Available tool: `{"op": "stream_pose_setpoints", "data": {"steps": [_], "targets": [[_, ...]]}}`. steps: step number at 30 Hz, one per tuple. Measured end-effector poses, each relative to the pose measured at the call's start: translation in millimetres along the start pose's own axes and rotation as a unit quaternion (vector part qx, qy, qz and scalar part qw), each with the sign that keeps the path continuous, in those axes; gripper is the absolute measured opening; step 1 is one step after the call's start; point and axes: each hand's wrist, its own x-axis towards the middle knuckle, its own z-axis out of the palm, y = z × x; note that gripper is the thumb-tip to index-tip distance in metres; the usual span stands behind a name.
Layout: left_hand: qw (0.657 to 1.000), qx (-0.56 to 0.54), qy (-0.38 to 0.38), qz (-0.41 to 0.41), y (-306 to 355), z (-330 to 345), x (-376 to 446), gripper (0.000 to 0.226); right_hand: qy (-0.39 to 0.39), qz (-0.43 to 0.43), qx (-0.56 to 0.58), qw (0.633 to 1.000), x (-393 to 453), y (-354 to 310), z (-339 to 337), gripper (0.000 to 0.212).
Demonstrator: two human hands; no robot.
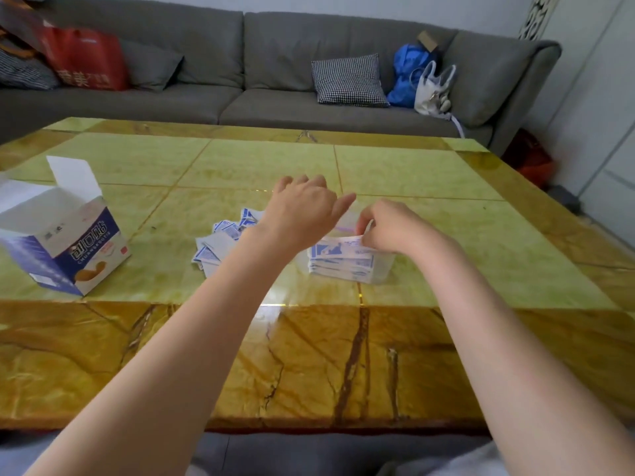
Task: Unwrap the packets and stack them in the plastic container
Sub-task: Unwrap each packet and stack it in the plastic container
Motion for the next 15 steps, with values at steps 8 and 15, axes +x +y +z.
{"op": "stream_pose_setpoints", "data": {"steps": [8,15], "targets": [[0.995,-0.001,-0.08,0.055,-3.5,24.3,-12.8,0.029,0.01,-0.008,-0.044,0.999,5.8,0.2,6.3,0.025],[0.993,-0.011,-0.108,0.042,1.4,24.3,-14.2,0.046,-0.035,-0.018,-0.05,0.998,0.1,1.4,5.3,0.028]]}}
